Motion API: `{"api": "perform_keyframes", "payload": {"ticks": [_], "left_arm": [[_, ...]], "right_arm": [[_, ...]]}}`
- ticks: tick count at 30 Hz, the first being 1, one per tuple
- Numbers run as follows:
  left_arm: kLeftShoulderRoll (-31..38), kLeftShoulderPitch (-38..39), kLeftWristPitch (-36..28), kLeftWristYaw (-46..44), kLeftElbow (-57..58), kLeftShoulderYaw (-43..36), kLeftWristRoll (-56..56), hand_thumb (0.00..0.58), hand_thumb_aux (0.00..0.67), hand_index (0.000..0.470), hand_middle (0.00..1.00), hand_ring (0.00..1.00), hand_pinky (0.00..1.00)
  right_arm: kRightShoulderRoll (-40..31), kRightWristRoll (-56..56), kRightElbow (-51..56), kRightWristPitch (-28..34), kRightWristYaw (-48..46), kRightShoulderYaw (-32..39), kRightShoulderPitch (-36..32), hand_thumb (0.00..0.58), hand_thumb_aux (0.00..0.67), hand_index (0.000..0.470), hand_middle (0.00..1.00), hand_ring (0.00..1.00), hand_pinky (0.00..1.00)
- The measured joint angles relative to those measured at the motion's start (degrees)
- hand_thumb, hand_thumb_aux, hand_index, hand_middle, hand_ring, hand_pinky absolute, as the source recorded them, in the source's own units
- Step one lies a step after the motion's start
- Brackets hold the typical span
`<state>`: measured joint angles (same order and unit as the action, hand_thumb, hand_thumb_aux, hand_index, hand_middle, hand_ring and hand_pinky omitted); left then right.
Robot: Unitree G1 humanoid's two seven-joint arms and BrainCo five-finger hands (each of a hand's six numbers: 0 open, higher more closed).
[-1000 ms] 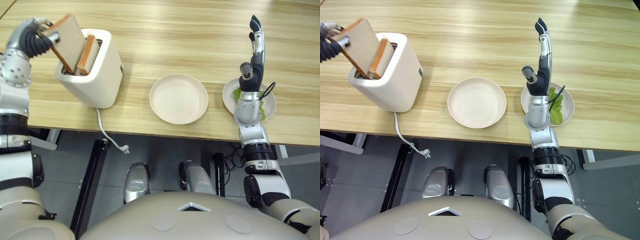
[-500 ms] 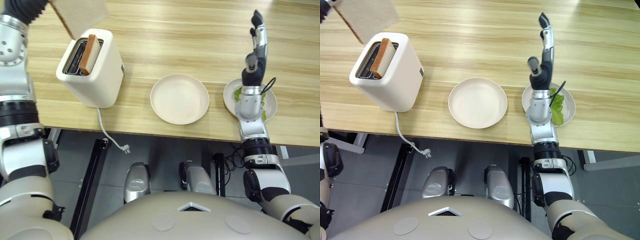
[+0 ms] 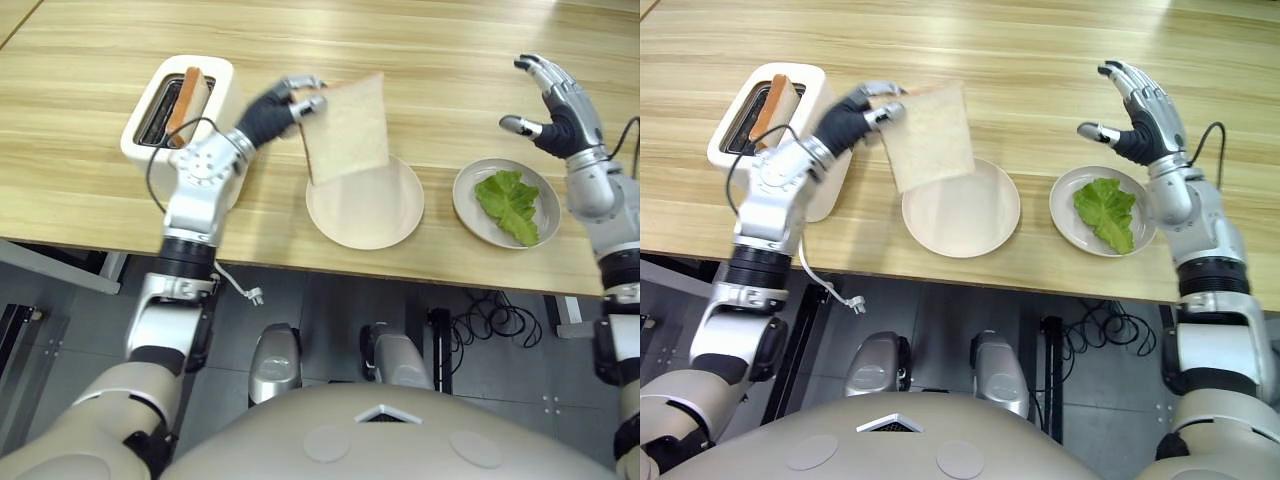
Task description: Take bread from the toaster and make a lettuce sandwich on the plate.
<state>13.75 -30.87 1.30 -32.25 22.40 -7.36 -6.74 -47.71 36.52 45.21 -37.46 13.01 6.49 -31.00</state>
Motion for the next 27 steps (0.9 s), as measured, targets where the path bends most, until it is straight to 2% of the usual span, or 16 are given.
{"api": "perform_keyframes", "payload": {"ticks": [3, 9, 19, 27], "left_arm": [[-2.0, 0.0, 2.4, -2.0, 8.4, -2.1, 1.6, 0.58, 0.67, 0.46, 1.0, 1.0, 1.0], [-2.1, -2.3, 9.4, -3.3, 22.0, -2.5, 5.2, 0.58, 0.67, 0.46, 1.0, 1.0, 1.0], [-3.1, -5.2, 15.3, -2.9, 30.3, -3.8, 10.7, 0.58, 0.67, 0.46, 1.0, 1.0, 1.0], [-3.8, -7.2, 16.6, -3.2, 32.9, -4.1, 11.4, 0.58, 0.67, 0.46, 1.0, 1.0, 1.0]], "right_arm": [[-2.2, 4.9, 4.0, 0.3, 2.4, 4.0, -1.4, 0.0, 0.0, 0.0, 0.0, 0.0, 0.0], [-2.6, 15.3, 12.9, 4.9, 9.1, 14.0, -4.3, 0.0, 0.0, 0.0, 0.0, 0.0, 0.0], [0.5, 18.9, 22.3, 9.3, 13.8, 22.1, -7.5, 0.0, 0.0, 0.0, 0.0, 0.0, 0.0], [0.6, 20.7, 25.9, 12.4, 15.3, 26.5, -7.6, 0.0, 0.0, 0.0, 0.0, 0.0, 0.0]]}}
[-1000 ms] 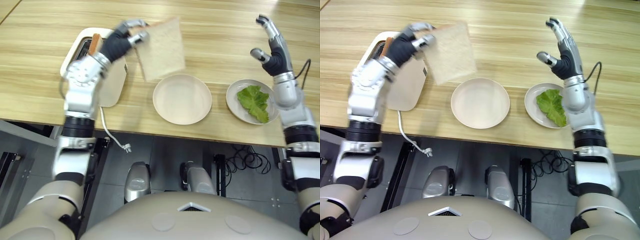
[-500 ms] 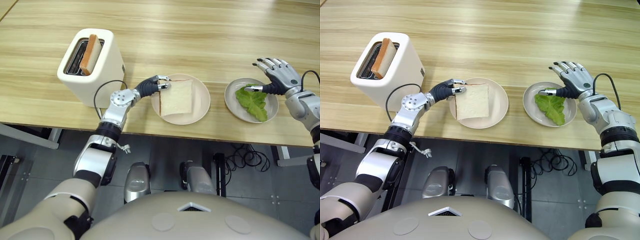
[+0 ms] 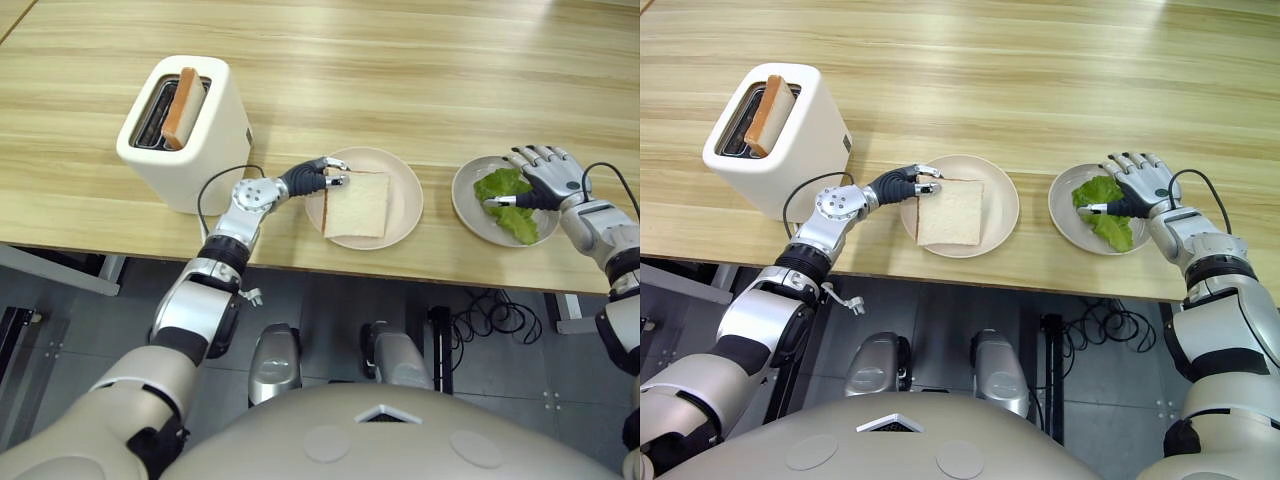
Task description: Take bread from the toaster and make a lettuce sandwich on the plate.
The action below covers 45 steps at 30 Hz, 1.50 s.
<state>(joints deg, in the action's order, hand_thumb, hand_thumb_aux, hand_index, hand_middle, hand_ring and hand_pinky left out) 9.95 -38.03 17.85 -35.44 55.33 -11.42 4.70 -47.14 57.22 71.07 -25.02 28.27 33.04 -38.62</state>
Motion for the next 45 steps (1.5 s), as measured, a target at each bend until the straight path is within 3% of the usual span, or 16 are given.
{"api": "perform_keyframes", "payload": {"ticks": [10, 11, 12, 13, 14, 15, 17, 19, 20, 21, 22, 23, 38, 45], "left_arm": [[-0.1, -0.9, 0.4, -1.6, -0.1, 0.2, 0.2, 0.58, 0.67, 0.46, 1.0, 1.0, 1.0], [-0.2, -1.2, 0.4, -1.6, -0.1, 0.3, 0.2, 0.58, 0.67, 0.46, 1.0, 1.0, 1.0], [-0.3, -1.7, 0.4, -1.6, -0.1, 0.4, 0.2, 0.58, 0.67, 0.46, 1.0, 1.0, 1.0], [-0.3, -2.0, 0.4, -1.5, -0.1, 0.4, 0.3, 0.58, 0.67, 0.46, 1.0, 1.0, 1.0], [-0.5, -2.2, 0.4, -1.4, -0.1, 0.4, 0.3, 0.58, 0.67, 0.46, 1.0, 1.0, 1.0], [-0.7, -2.4, 0.5, -1.3, 0.0, 0.4, 0.3, 0.58, 0.67, 0.46, 1.0, 1.0, 1.0], [-1.3, -2.7, 0.6, -1.2, 0.4, 0.4, 0.5, 0.58, 0.67, 0.46, 1.0, 1.0, 1.0], [-1.8, -2.9, 0.8, -0.8, 1.0, 0.4, 0.9, 0.58, 0.67, 0.46, 1.0, 1.0, 1.0], [-1.9, -3.2, 1.0, -0.4, 1.6, 0.4, 1.4, 0.58, 0.67, 0.46, 1.0, 1.0, 1.0], [-1.9, -3.5, 1.0, -0.1, 2.1, 0.4, 1.5, 0.564, 0.56, 0.384, 1.0, 1.0, 1.0], [-1.9, -3.8, 1.1, 0.3, 2.5, 0.4, 1.6, 0.564, 0.56, 0.384, 1.0, 1.0, 1.0], [-2.0, -4.1, 1.1, 0.8, 2.9, 0.4, 1.8, 0.0, 0.0, 0.0, 0.0, 0.0, 0.0], [1.2, -5.9, 3.8, 10.8, 5.7, 0.0, 8.1, 0.0, 0.0, 0.0, 0.0, 0.0, 0.0], [5.0, -6.8, 6.4, 18.3, 1.8, 0.3, 10.4, 0.0, 0.0, 0.0, 0.0, 0.0, 0.0]], "right_arm": [[0.2, 0.2, 1.0, 2.2, 0.1, 2.2, 0.0, 0.014, 0.008, 0.005, 0.0, 0.0, 0.0], [0.3, 0.2, 1.1, 2.3, 0.1, 2.2, 0.0, 0.053, 0.032, 0.022, 0.0, 0.0, 0.0], [0.6, 0.2, 1.4, 2.5, 0.1, 2.3, 0.0, 0.201, 0.129, 0.088, 0.0, 0.0, 0.0], [0.9, 0.2, 1.5, 2.6, 0.0, 2.5, 0.0, 0.385, 0.281, 0.193, 0.0, 0.0, 0.0], [1.1, 0.2, 1.5, 2.6, 0.0, 2.7, 0.0, 0.438, 0.339, 0.233, 0.0, 0.0, 0.0], [1.4, 0.2, 1.6, 2.7, 0.0, 2.9, 0.0, 0.438, 0.339, 0.233, 0.0, 0.0, 0.0], [1.7, 0.2, 1.6, 2.7, 0.0, 3.2, 0.0, 0.503, 0.426, 0.292, 0.0, 0.0, 0.0], [1.7, 0.1, 1.7, 2.9, 0.1, 3.2, 0.0, 0.517, 0.449, 0.308, 0.0, 0.0, 0.0], [1.7, 0.0, 1.8, 2.9, 0.0, 3.2, 0.0, 0.549, 0.515, 0.354, 0.0, 0.0, 0.0], [1.7, 0.0, 1.9, 2.9, 0.1, 3.2, 0.0, 0.578, 0.631, 0.433, 0.0, 0.0, 0.0], [1.7, 0.0, 2.0, 3.0, 0.1, 3.2, 0.0, 0.578, 0.631, 0.433, 0.0, 0.0, 0.0], [1.8, -0.1, 2.1, 3.0, 0.0, 3.2, 0.0, 0.58, 0.67, 0.46, 0.0, 0.0, 0.0], [0.9, -2.8, 0.1, 1.0, 4.6, 1.6, -0.3, 0.58, 0.67, 0.46, 0.0, 0.0, 0.0], [-4.4, -4.8, -15.1, -1.6, 7.0, -2.9, -2.0, 0.58, 0.67, 0.46, 0.0, 0.0, 0.0]]}}
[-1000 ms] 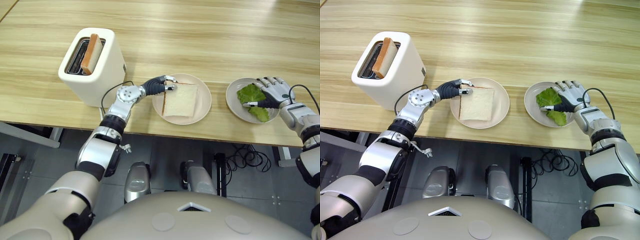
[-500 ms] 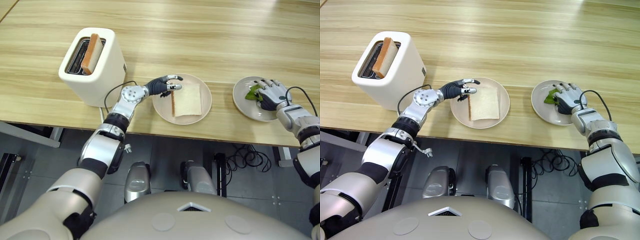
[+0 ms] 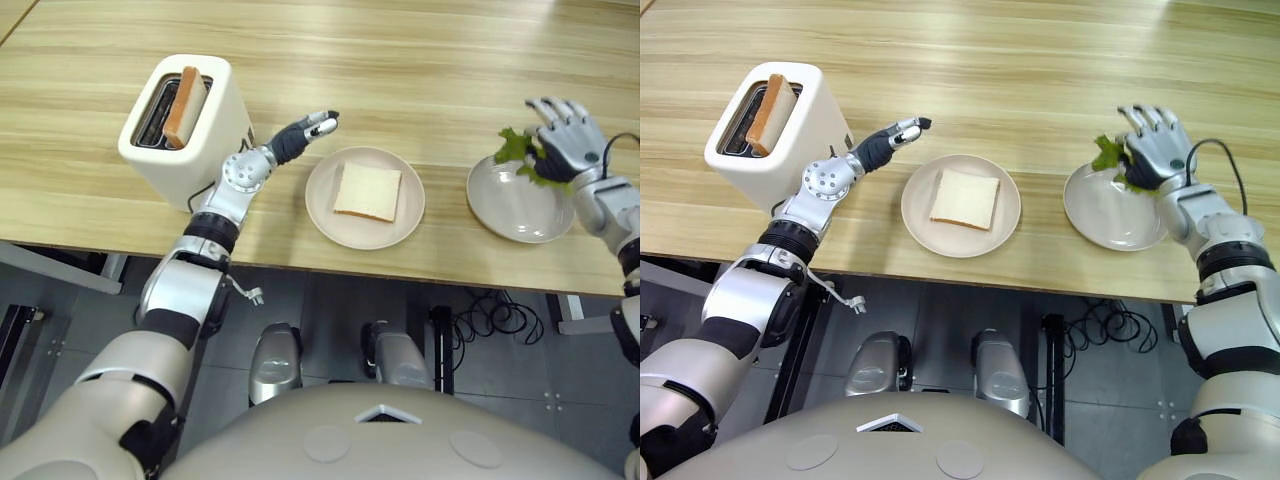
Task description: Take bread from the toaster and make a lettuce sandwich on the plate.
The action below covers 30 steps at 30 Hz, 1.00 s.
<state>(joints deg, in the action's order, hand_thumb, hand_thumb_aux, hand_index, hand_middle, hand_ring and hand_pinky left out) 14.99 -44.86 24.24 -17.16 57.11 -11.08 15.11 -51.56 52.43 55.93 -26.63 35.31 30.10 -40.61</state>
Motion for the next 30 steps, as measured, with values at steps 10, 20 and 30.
{"api": "perform_keyframes", "payload": {"ticks": [10, 20, 30], "left_arm": [[4.3, 7.3, -1.1, 6.2, -23.8, 3.7, -1.2, 0.0, 0.0, 0.0, 0.0, 0.0, 0.0], [7.3, 12.6, -17.1, 1.2, -58.2, 12.8, -12.5, 0.0, 0.0, 0.0, 0.0, 0.0, 0.0], [10.4, 16.6, -23.5, 0.4, -65.8, 19.9, -18.0, 0.0, 0.0, 0.0, 0.0, 0.0, 0.0]], "right_arm": [[10.5, -2.3, -21.2, -2.4, -10.4, -1.5, 2.8, 0.58, 0.67, 0.46, 0.0, 0.0, 0.0], [22.5, 1.4, -6.8, -5.2, -7.7, 4.0, -4.8, 0.58, 0.67, 0.46, 0.0, 0.0, 0.0], [25.7, 6.6, -0.3, -6.8, -4.0, 10.2, -7.2, 0.58, 0.67, 0.46, 0.0, 0.0, 0.0]]}}
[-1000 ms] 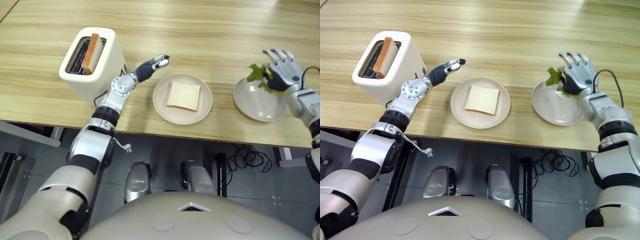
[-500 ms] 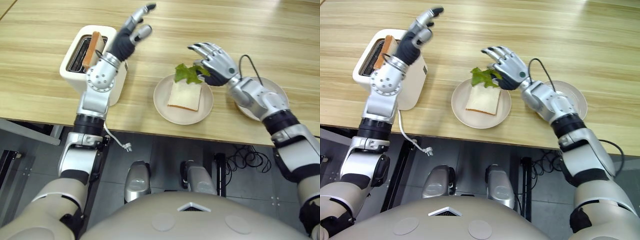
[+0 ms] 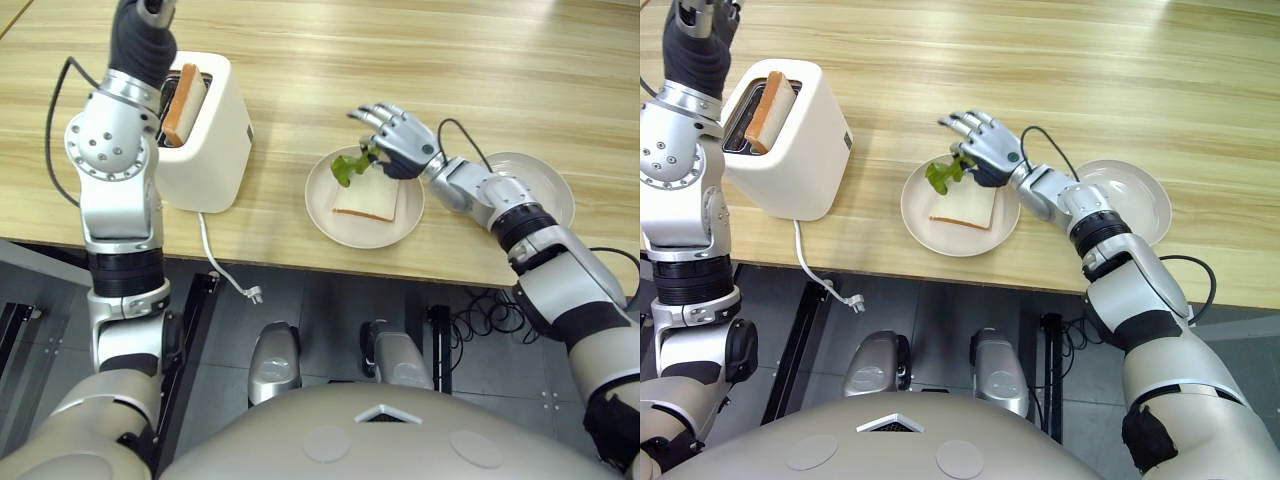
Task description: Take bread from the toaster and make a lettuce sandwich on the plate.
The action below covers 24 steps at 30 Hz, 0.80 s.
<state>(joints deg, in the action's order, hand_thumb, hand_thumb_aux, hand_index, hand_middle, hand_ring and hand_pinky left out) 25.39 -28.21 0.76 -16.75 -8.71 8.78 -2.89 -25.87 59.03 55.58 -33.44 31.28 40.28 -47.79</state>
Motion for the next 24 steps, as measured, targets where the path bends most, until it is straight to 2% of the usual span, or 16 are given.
{"api": "perform_keyframes", "payload": {"ticks": [6, 14, 15, 16, 17, 18, 19, 24], "left_arm": [[2.8, 0.1, -3.0, -0.1, -3.7, 5.6, -4.0, 0.0, 0.0, 0.0, 0.0, 0.0, 0.0], [2.9, 0.7, -3.4, 0.1, -3.6, 5.6, -4.5, 0.0, 0.0, 0.0, 0.0, 0.0, 0.0], [3.2, 1.0, -3.6, 0.1, -3.7, 5.8, -4.5, 0.0, 0.0, 0.0, 0.0, 0.0, 0.0], [3.2, 1.0, -3.7, 0.1, -3.7, 5.9, -4.5, 0.0, 0.0, 0.0, 0.0, 0.0, 0.0], [3.5, 1.2, -3.8, 0.1, -3.9, 6.2, -4.5, 0.0, 0.0, 0.0, 0.0, 0.0, 0.0], [4.0, 1.5, -4.0, 0.1, -4.2, 7.0, -4.5, 0.0, 0.0, 0.0, 0.0, 0.0, 0.0], [4.9, 1.7, -4.1, 0.1, -4.3, 7.7, -4.5, 0.0, 0.0, 0.0, 0.0, 0.0, 0.0], [9.7, 1.8, -4.0, -0.2, -3.2, 9.5, -3.3, 0.0, 0.0, 0.0, 0.0, 0.0, 0.0]], "right_arm": [[0.2, 2.3, 0.9, -0.7, 0.3, 3.7, 2.2, 0.58, 0.67, 0.46, 0.0, 0.0, 0.0], [0.2, 2.3, 3.2, -0.6, 0.3, 4.1, 0.2, 0.58, 0.67, 0.46, 0.0, 0.0, 0.0], [0.2, 2.3, 3.9, -0.3, -0.6, 4.5, 0.3, 0.571, 0.586, 0.402, 0.0, 0.0, 0.0], [0.2, 2.3, 4.2, -0.2, -0.7, 4.6, 0.4, 0.571, 0.586, 0.402, 0.0, 0.0, 0.0], [0.1, 2.3, 4.6, 0.0, -1.1, 4.8, 0.5, 0.449, 0.352, 0.242, 0.0, 0.0, 0.0], [0.0, 2.3, 4.6, 0.1, -1.4, 4.9, 0.8, 0.366, 0.263, 0.18, 0.0, 0.0, 0.0], [-0.2, 2.3, 4.6, 0.1, -1.6, 4.9, 1.1, 0.0, 0.0, 0.0, 0.0, 0.0, 0.0], [-1.6, 1.0, 4.0, -0.4, -2.9, 4.7, 2.0, 0.0, 0.0, 0.0, 0.0, 0.0, 0.0]]}}
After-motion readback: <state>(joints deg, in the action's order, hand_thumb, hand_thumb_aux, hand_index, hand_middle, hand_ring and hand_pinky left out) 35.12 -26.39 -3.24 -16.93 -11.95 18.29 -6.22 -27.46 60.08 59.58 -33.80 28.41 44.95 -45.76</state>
